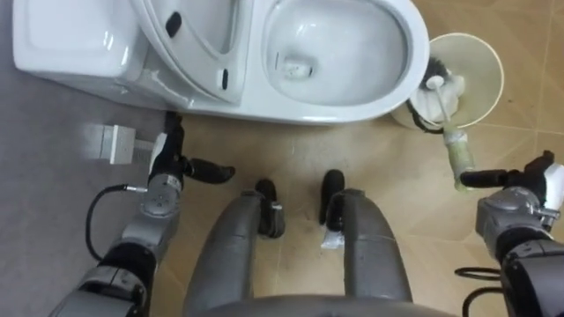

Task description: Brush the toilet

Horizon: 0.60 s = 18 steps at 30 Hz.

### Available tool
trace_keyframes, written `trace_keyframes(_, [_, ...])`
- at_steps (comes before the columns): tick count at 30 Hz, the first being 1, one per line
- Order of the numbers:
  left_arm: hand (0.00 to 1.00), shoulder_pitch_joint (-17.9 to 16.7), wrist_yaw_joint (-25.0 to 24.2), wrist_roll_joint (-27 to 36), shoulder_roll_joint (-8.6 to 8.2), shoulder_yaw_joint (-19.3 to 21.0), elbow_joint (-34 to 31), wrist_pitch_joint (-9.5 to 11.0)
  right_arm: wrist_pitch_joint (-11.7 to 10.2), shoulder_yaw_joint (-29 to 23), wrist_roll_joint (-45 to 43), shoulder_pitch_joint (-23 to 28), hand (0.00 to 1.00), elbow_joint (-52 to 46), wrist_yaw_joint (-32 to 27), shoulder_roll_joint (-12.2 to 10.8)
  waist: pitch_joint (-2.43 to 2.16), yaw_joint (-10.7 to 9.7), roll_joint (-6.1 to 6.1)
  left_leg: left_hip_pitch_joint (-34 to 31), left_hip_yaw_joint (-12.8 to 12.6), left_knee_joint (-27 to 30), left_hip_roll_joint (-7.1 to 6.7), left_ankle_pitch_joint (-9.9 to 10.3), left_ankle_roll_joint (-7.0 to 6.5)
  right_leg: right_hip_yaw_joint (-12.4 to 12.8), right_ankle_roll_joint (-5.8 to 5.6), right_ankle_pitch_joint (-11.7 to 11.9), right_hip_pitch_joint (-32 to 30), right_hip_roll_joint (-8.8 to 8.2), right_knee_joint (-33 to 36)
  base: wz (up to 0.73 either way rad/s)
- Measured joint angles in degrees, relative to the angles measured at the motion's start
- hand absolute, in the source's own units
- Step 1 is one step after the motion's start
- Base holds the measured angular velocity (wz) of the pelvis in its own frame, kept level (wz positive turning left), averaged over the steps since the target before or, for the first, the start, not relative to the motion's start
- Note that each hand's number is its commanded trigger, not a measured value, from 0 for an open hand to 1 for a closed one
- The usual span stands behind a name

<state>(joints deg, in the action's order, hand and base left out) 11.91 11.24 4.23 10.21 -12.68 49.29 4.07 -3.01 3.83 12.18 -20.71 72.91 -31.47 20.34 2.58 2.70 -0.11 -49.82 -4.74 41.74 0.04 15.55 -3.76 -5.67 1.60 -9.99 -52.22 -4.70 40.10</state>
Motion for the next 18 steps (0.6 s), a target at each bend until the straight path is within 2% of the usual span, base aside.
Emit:
trace_keyframes(4, [0.00, 1.3, 0.0, 0.1, 0.05, -1.3, -2.6, 0.0, 0.0, 0.0, 0.4, -2.1, 0.00, 0.0, 1.6, 1.4, 0.39, 0.9, -0.17, -4.4, -0.2, 2.6, -0.11, 0.4, -0.09, 0.1, 0.28, -0.9, -4.6, -0.28, 3.2, 0.06])
trace_keyframes(9, [0.00, 1.3, 0.8, 0.1, 0.22, -1.6, -5.2, 0.1, -0.9, 0.6, 1.6, -3.6, 0.00, 0.5, 2.9, 2.1, 0.48, 0.9, -0.25, -7.7, 0.4, 5.2, -0.01, 1.2, 0.34, -0.4, 0.86, -2.1, -7.8, -0.47, 6.0, 0.06])
trace_keyframes(11, [0.00, 1.1, 1.2, 0.3, 0.56, -1.7, -5.9, 0.1, -0.7, 0.6, 2.4, -3.5, 0.00, 0.5, 2.9, 2.2, 0.63, 0.6, -0.48, -9.1, 0.7, 6.8, -0.18, 1.9, 0.56, -0.4, 1.15, -3.2, -9.3, -1.25, 8.2, 0.11])
trace_keyframes(18, [0.00, 0.7, 2.2, 1.5, 1.76, -4.0, -8.4, 0.1, -0.6, 1.9, 6.7, -2.7, 0.00, -2.0, 3.0, 2.6, 0.69, 0.6, -0.56, -13.9, 1.2, 13.6, 0.20, 4.7, 1.15, -0.4, 1.95, -6.2, -14.0, -1.40, 15.1, 0.02])
